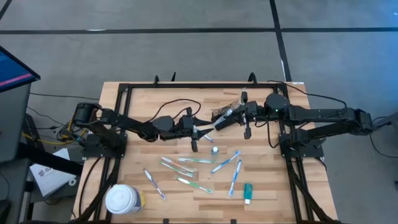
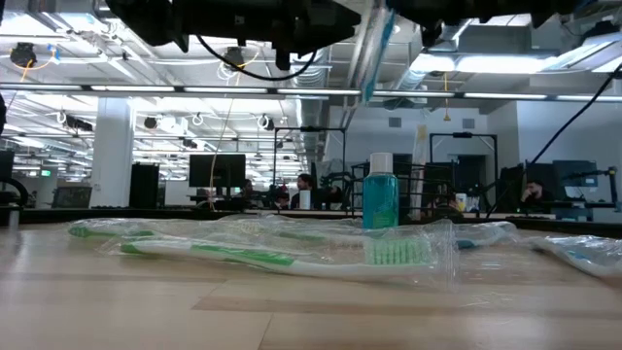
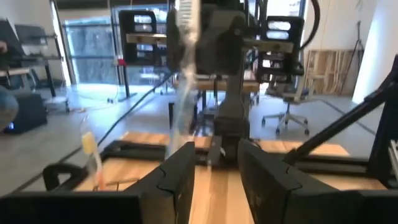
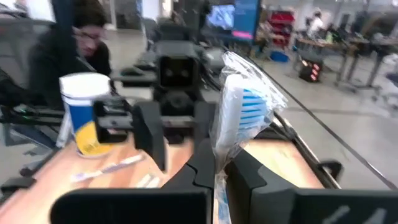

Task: Pick & Place toothbrushing station
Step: Put the blue toothbrush into the mesh organizer

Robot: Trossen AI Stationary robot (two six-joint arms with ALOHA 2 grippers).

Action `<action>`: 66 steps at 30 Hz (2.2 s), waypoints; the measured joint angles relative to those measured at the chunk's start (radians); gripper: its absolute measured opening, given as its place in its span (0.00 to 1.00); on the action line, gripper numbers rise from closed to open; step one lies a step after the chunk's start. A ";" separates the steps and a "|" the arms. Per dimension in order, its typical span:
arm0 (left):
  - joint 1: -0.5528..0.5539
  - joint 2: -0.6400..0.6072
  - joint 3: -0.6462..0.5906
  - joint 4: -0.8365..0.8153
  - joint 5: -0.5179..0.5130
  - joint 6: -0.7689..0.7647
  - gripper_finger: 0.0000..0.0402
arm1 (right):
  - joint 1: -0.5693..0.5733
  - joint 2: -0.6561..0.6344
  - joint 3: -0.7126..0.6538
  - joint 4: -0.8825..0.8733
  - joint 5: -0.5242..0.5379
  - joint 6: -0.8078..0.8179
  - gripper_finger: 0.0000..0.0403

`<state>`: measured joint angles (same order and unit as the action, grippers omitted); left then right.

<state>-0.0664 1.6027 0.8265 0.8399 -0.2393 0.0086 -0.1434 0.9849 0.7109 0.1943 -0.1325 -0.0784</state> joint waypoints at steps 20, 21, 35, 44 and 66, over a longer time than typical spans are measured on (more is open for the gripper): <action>-0.012 0.000 -0.006 -0.049 0.002 -0.069 0.28 | -0.188 -0.092 0.000 -0.278 0.060 0.000 0.01; -0.012 0.000 -0.006 -0.050 0.002 -0.068 0.28 | -0.201 -0.092 0.000 -0.281 0.060 0.000 0.01; -0.012 0.000 -0.006 -0.057 0.002 -0.068 0.27 | -0.325 -0.104 0.000 -0.344 0.056 -0.008 0.01; -0.012 0.000 -0.006 -0.067 0.002 -0.069 0.27 | -0.368 -0.108 -0.036 -0.353 0.052 -0.022 0.01; -0.011 0.000 -0.006 -0.078 0.001 -0.068 0.27 | -0.447 -0.218 -0.248 -0.173 -0.028 0.026 0.01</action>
<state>-0.0776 1.6032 0.8207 0.7624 -0.2379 -0.0589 -0.5903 0.7673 0.4632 0.0216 -0.1603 -0.0521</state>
